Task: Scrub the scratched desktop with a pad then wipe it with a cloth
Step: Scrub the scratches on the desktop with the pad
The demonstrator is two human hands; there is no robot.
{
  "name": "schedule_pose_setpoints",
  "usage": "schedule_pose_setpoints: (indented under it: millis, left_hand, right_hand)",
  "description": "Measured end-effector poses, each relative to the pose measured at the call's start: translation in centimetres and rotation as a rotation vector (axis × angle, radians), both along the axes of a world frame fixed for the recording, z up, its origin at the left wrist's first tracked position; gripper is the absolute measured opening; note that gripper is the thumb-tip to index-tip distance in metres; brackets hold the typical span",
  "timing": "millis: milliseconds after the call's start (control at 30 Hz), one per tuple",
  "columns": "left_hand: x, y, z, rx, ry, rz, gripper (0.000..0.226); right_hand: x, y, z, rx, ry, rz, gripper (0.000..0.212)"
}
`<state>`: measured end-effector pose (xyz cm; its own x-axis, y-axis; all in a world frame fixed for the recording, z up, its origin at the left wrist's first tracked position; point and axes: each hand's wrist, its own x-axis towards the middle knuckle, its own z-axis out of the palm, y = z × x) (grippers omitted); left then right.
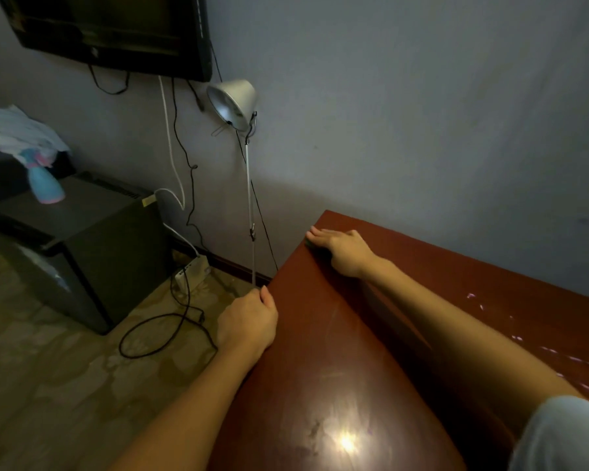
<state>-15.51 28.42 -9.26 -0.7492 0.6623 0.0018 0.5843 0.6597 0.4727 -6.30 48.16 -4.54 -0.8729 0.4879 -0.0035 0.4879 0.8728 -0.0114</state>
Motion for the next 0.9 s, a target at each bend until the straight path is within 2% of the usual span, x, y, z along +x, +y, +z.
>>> schedule_pose_setpoints:
  millis: [100, 200, 267, 400, 567, 633, 767, 900]
  left_hand:
    - [0.0, 0.0, 0.2, -0.008, 0.001, -0.003, 0.050]
    - [0.1, 0.0, 0.2, -0.018, -0.002, 0.002, 0.049]
    - [0.1, 0.0, 0.2, -0.011, 0.010, 0.005, 0.048]
    - [0.1, -0.2, 0.2, 0.048, 0.052, -0.065, 0.043]
    - [0.2, -0.5, 0.9, 0.104, 0.110, -0.304, 0.050]
    - [0.2, -0.7, 1.1, 0.101, 0.126, -0.392, 0.051]
    - [0.2, -0.9, 1.1, 0.093, 0.062, -0.480, 0.051]
    - [0.0, -0.8, 1.1, 0.075, 0.048, -0.471, 0.052]
  right_hand:
    - [-1.0, 2.6, 0.8, -0.004, -0.057, -0.095, 0.070]
    - [1.0, 5.3, 0.9, -0.001, -0.078, -0.283, 0.068]
    - [2.8, 5.4, 0.5, 0.020, -0.063, -0.330, 0.068]
    - [4.6, 1.0, -0.7, 0.052, -0.001, -0.221, 0.072]
    - [3.0, -2.0, -0.5, -0.004, 0.024, -0.023, 0.077]
    - [2.8, -0.3, -0.2, -0.030, 0.004, -0.056, 0.078]
    - [4.9, 3.0, 0.2, -0.005, 0.005, -0.283, 0.075]
    - [6.4, 0.1, -0.2, 0.016, 0.023, -0.243, 0.074]
